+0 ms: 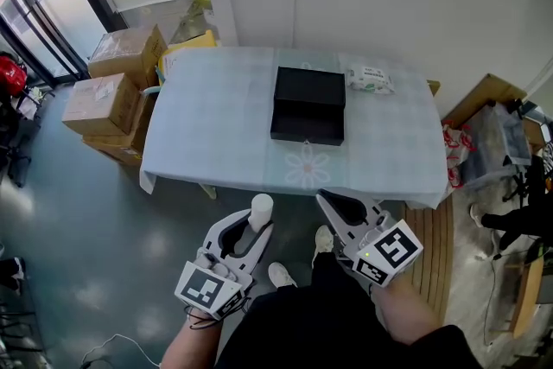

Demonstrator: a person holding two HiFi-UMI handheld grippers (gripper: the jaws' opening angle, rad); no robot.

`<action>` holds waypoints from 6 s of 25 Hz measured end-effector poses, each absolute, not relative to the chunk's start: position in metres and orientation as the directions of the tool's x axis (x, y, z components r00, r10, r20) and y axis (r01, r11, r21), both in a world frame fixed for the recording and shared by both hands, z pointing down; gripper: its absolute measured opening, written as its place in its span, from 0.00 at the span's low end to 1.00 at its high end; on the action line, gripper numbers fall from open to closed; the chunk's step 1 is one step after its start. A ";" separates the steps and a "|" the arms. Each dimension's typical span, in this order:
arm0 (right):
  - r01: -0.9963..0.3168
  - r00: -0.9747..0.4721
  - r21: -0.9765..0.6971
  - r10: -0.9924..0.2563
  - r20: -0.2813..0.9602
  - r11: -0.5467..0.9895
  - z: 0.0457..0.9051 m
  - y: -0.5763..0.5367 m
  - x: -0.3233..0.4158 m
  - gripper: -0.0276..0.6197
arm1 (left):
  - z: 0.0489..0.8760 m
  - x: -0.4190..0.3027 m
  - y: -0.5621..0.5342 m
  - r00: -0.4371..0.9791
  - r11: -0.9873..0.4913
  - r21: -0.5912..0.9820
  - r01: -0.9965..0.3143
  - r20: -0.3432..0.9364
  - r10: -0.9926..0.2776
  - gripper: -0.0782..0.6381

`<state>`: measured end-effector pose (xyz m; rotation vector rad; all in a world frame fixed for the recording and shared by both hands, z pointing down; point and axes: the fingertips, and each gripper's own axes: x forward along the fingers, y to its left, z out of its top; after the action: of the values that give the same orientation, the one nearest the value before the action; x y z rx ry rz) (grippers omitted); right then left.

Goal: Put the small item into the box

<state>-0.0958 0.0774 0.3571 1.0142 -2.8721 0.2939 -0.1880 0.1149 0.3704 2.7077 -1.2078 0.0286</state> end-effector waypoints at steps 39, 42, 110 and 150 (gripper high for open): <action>-0.532 -0.847 -0.252 -0.506 0.163 0.808 0.395 -0.132 0.038 0.06 | 0.392 -0.053 -0.075 0.563 -0.545 0.142 -0.827 0.216 -0.798 0.30; -0.526 -0.850 -0.262 -0.503 0.155 0.809 0.395 -0.137 0.044 0.06 | 0.386 -0.048 -0.085 0.554 -0.543 0.111 -0.832 0.214 -0.805 0.30; -0.851 -0.483 -0.394 -0.813 0.324 0.348 0.482 -0.220 0.117 0.06 | 0.676 -0.033 -0.228 0.350 -0.970 -0.069 -0.233 0.925 -0.150 0.31; -0.573 -0.819 -0.238 -0.550 0.164 0.784 0.389 -0.139 0.066 0.06 | 0.403 -0.009 -0.121 0.673 -0.680 0.052 -0.731 0.221 -0.706 0.12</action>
<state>0.0664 -0.1385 0.3894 0.9102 -2.8860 0.4271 -0.0085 -0.1205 0.4030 2.7476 -1.1866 0.2763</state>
